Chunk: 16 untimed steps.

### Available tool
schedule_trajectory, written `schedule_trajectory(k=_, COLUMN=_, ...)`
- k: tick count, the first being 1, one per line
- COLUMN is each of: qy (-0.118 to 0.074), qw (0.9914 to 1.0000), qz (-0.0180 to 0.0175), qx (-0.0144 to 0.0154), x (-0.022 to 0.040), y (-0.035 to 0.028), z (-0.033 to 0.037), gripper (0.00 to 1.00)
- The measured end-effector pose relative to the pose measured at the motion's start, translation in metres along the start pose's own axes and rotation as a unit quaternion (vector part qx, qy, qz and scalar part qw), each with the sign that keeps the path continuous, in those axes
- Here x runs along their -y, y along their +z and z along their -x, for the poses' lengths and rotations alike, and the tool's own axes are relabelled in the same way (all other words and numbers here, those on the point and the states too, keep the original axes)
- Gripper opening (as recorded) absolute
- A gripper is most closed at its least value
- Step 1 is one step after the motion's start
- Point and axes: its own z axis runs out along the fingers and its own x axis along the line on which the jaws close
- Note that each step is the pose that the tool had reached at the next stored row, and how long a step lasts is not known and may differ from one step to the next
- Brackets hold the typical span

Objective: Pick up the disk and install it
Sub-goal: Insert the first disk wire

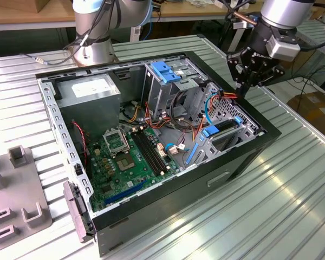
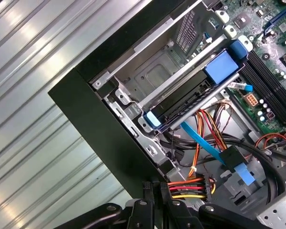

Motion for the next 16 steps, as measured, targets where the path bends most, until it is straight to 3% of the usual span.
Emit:
schedule_trajectory(k=6, qy=0.003, qw=0.99999, qz=0.0027, qx=-0.0022, x=-0.0091, y=0.0009, z=0.0109, gripper=0.17)
schedule_trajectory(k=10, qy=0.006, qw=0.99997, qz=0.0047, qx=-0.0037, x=-0.0098, y=-0.0011, z=0.0117, gripper=0.17)
schedule_trajectory(k=12, qy=0.005, qw=0.99991, qz=0.0096, qx=-0.0078, x=-0.0098, y=-0.0034, z=0.0116, gripper=0.17)
schedule_trajectory(k=14, qy=0.011, qw=0.99962, qz=0.0195, qx=-0.0158, x=-0.0098, y=-0.0041, z=0.0115, gripper=0.17)
schedule_trajectory(k=16, qy=0.024, qw=0.99935, qz=0.0216, qx=-0.0165, x=-0.0099, y=-0.0041, z=0.0115, gripper=0.17)
